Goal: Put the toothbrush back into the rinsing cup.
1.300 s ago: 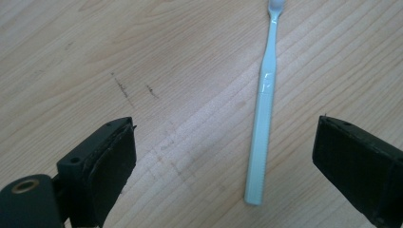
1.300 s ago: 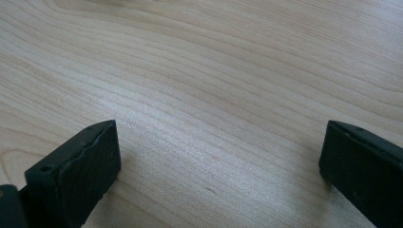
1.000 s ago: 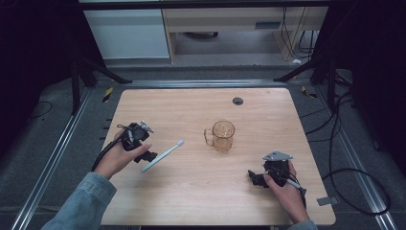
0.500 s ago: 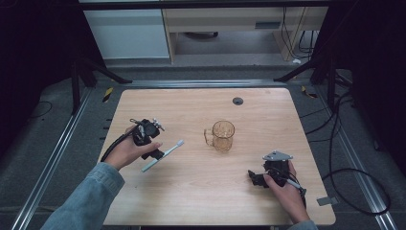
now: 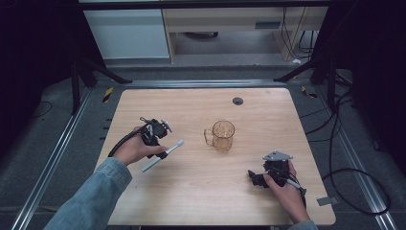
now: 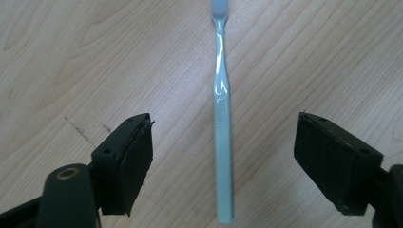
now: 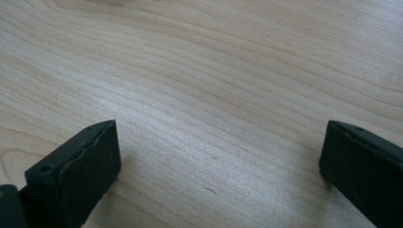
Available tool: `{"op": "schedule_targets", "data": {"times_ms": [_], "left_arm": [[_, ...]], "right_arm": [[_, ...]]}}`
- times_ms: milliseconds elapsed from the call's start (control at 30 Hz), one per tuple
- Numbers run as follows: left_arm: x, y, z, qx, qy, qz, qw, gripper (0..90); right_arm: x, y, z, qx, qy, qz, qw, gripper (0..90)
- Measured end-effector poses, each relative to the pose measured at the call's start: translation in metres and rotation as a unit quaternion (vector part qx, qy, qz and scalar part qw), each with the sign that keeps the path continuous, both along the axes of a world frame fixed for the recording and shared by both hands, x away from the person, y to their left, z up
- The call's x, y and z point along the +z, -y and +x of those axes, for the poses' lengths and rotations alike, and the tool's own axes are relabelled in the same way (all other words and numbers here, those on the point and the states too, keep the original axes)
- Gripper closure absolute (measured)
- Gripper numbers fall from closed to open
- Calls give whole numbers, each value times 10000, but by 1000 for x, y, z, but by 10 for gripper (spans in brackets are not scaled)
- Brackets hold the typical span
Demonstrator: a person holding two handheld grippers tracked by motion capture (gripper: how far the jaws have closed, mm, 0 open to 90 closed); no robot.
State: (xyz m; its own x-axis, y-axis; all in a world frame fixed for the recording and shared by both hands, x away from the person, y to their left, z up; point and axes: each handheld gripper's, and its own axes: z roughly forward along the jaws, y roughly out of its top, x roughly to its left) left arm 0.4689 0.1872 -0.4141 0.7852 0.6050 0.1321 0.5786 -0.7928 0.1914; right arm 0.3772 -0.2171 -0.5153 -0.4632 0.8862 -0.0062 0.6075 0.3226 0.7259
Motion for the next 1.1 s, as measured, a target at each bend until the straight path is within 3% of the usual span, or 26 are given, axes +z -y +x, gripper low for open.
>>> {"op": "schedule_targets", "data": {"times_ms": [300,533,1100], "left_arm": [[-13,13,8,-18,-240,293,9993,349],[-22,22,22,80,-355,340,9988,470],[-41,22,36,169,-580,416,9973,605]], "right_arm": [[0,0,0,-2,-3,4,10000,4],[0,0,0,23,25,-28,10000,3],[0,0,0,21,24,-26,10000,4]]}}
